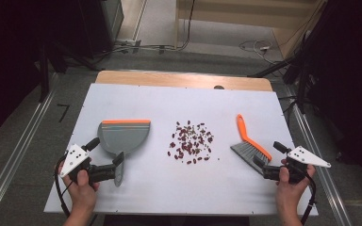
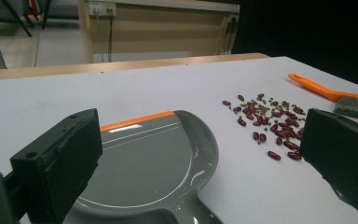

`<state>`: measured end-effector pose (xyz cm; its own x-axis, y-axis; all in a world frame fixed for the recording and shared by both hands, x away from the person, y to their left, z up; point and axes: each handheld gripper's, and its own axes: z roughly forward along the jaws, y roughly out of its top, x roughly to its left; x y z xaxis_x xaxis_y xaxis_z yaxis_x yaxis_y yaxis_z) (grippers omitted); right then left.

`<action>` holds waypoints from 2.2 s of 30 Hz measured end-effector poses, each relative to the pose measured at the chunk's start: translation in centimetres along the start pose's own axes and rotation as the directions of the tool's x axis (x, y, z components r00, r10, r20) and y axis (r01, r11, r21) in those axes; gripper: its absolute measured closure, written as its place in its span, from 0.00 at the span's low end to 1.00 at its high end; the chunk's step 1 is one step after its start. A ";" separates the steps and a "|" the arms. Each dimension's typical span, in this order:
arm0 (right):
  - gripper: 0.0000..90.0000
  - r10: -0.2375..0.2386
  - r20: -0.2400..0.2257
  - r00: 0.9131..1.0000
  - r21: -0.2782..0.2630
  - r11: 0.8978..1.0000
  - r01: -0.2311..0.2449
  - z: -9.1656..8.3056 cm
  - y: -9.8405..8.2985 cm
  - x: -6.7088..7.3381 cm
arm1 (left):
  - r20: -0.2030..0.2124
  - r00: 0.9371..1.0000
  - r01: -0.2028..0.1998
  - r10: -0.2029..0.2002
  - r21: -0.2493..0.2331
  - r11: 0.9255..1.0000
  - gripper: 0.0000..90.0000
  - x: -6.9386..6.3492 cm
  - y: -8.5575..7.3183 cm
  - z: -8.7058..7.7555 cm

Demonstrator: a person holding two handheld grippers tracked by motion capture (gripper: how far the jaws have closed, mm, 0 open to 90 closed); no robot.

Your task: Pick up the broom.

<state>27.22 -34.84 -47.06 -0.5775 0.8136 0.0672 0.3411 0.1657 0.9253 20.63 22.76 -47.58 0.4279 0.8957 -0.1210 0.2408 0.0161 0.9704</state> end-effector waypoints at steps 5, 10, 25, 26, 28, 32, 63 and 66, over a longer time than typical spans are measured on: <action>0.00 0.000 0.009 1.000 -0.005 1.000 0.000 -0.2 0.5 0.2 | 0.004 1.000 -0.005 0.005 0.005 1.000 0.00 -0.2 0.0 0.2; 0.00 -0.017 0.036 0.999 0.007 1.000 0.017 -0.1 1.4 0.3 | 0.015 1.000 0.017 -0.017 0.000 1.000 0.00 -0.2 0.1 0.1; 0.00 -0.017 0.050 0.999 0.054 0.998 0.014 2.1 7.0 0.5 | 0.025 0.999 0.024 -0.024 -0.003 1.000 0.00 -0.4 0.5 0.4; 0.00 -0.016 0.054 0.998 0.061 0.998 0.012 2.3 7.3 0.4 | 0.027 0.999 0.021 -0.021 0.000 1.000 0.00 -0.5 0.4 0.4; 0.00 -0.004 0.027 1.000 0.077 0.997 0.002 2.8 7.9 0.2 | 0.028 0.999 0.019 -0.019 0.002 1.000 0.00 -0.6 0.4 0.5; 0.00 0.013 0.017 1.000 0.105 0.994 -0.015 4.2 8.7 -0.5 | 0.042 0.999 0.024 -0.025 0.005 1.000 0.00 -0.7 0.5 0.5; 0.67 0.052 0.192 0.980 0.566 0.810 -0.154 11.8 6.4 -2.4 | 0.068 0.998 -0.007 0.004 0.046 0.999 0.00 -1.7 0.0 1.6; 0.68 0.076 0.201 0.977 0.581 0.794 -0.181 12.2 5.9 -2.7 | 0.075 0.997 -0.018 0.014 0.046 0.999 0.00 -1.9 0.1 1.6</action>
<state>39.79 -29.27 -46.36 -0.3887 0.9194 0.0607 0.8062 0.3075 0.5054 21.25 20.36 -47.64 0.4953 0.8601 -0.1223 0.2731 -0.0206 0.9618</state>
